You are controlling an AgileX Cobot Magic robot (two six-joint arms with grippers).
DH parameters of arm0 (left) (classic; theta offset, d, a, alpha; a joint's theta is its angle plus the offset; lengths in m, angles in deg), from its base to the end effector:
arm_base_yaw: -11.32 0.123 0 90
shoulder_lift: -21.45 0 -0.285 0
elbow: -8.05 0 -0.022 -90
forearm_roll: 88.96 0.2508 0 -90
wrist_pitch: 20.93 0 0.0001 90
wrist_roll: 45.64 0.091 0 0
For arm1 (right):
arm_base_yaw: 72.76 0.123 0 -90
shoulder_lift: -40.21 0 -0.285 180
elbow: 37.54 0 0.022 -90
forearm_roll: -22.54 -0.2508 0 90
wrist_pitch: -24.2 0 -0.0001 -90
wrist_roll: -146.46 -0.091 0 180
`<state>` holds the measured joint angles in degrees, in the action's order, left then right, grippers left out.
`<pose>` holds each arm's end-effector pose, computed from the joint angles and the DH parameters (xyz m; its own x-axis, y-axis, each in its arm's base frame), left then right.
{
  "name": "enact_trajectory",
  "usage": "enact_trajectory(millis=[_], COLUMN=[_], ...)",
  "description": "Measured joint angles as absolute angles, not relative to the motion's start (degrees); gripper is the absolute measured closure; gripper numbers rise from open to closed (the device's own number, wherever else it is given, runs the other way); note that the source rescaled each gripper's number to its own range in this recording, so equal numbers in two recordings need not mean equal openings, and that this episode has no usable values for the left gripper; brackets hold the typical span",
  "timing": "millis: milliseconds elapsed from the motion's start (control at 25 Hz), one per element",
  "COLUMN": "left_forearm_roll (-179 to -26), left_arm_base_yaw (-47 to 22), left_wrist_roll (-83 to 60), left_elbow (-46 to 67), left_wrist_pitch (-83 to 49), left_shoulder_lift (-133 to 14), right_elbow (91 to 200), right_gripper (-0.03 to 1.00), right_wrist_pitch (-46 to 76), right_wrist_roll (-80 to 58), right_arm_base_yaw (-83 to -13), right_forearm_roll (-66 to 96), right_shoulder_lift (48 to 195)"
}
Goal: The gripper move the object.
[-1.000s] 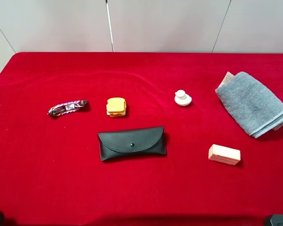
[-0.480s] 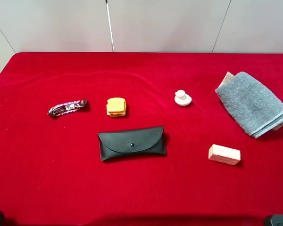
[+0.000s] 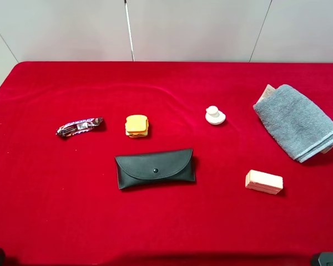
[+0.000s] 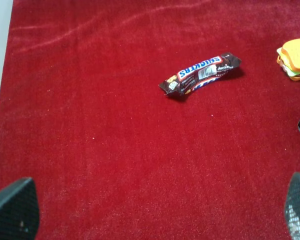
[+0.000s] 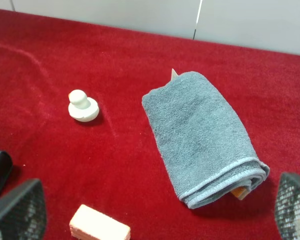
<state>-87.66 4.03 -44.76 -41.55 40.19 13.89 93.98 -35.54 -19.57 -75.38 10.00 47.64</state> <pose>-0.0034 0.0023 0.2718 -0.4668 0.0862 -0.8801 0.1218 0.9920 0.0326 -0.0055 0.0173 0.2807 -0.4027 -0.1112 -0.9085 -0.1795 0.9829 -0.0407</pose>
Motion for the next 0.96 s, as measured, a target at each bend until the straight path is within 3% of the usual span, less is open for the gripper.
enact_trajectory(millis=[960], left_forearm_roll=[-87.7], left_arm_base_yaw=[4.0], left_wrist_roll=[-44.8], left_elbow=[-41.5], left_wrist_pitch=[40.2], left_shoulder_lift=[13.9], right_elbow=[94.0], right_gripper=[-0.03], right_wrist_pitch=[-35.4], right_wrist_roll=[-20.1], right_arm_base_yaw=[-74.7], right_forearm_roll=[10.0], right_shoulder_lift=[47.6])
